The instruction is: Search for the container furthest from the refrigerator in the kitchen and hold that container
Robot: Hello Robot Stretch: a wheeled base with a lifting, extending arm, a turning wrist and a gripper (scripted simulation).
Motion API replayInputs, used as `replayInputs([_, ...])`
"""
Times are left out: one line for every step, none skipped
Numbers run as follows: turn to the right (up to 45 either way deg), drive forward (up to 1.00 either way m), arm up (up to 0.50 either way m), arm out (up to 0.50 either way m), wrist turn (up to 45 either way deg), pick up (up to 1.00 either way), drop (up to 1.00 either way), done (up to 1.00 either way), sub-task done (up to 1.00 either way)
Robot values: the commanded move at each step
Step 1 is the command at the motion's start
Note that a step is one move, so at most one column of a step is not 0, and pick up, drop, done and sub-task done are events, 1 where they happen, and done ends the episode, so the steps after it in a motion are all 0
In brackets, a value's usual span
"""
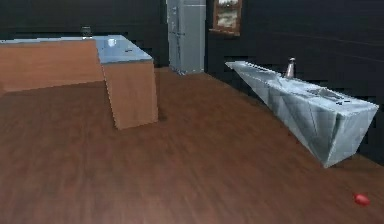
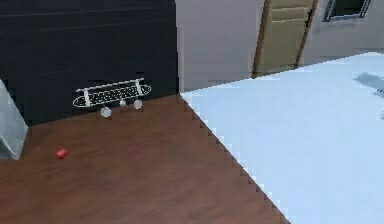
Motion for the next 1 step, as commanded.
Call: replayInputs([-21.0,0.00,0.00,0.00,0.0,0.00,0.00,0.00,0.00])
